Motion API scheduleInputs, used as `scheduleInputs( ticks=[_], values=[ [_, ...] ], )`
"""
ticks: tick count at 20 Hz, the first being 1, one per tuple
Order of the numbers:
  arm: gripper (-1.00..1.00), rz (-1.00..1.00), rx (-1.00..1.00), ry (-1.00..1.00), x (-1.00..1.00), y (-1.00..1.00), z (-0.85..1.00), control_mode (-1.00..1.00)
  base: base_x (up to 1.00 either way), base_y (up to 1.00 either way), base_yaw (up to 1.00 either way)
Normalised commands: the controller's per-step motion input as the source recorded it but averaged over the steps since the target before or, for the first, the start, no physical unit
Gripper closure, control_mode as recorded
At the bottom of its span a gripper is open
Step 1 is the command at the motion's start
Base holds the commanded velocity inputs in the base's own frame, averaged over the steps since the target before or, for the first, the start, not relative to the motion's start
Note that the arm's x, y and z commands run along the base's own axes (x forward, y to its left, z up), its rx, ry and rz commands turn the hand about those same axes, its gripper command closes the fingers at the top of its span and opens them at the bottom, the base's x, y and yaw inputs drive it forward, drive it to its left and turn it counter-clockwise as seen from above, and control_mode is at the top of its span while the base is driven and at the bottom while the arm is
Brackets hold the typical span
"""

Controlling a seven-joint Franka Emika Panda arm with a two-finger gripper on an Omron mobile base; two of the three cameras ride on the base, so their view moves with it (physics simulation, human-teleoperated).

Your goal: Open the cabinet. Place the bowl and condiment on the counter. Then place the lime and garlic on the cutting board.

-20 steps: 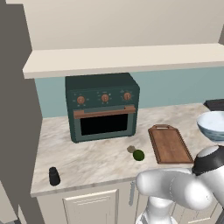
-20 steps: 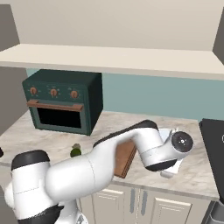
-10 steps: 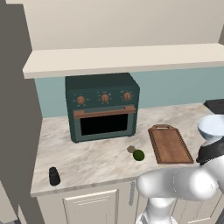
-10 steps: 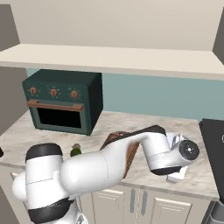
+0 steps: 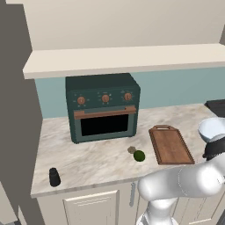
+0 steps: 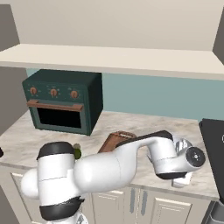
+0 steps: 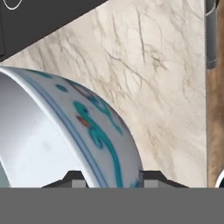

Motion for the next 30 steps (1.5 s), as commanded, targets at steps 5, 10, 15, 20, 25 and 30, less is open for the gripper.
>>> scheduleInputs(
  ticks=[5, 10, 15, 20, 25, 30],
  values=[
    [1.0, 0.03, 0.0, 0.0, 0.09, -0.13, -0.24, -1.0, 0.0, 0.0, 0.0],
    [1.0, 0.02, 0.0, 0.0, 0.09, -0.07, -0.24, -1.0, 0.0, 0.0, 0.0],
    [1.0, 0.01, 0.0, 0.0, 0.04, -0.02, -0.22, -1.0, 0.0, 0.0, 0.0],
    [1.0, 0.01, 0.0, 0.0, 0.07, 0.0, -0.23, -1.0, 0.0, 0.0, 0.0],
    [-1.0, 0.0, 0.0, 0.0, 0.09, 0.0, -0.15, -1.0, 0.0, 0.0, 0.0],
    [-1.0, 0.0, 0.0, 0.0, 0.11, 0.05, -0.11, -1.0, 0.0, 0.0, 0.0]
  ],
)
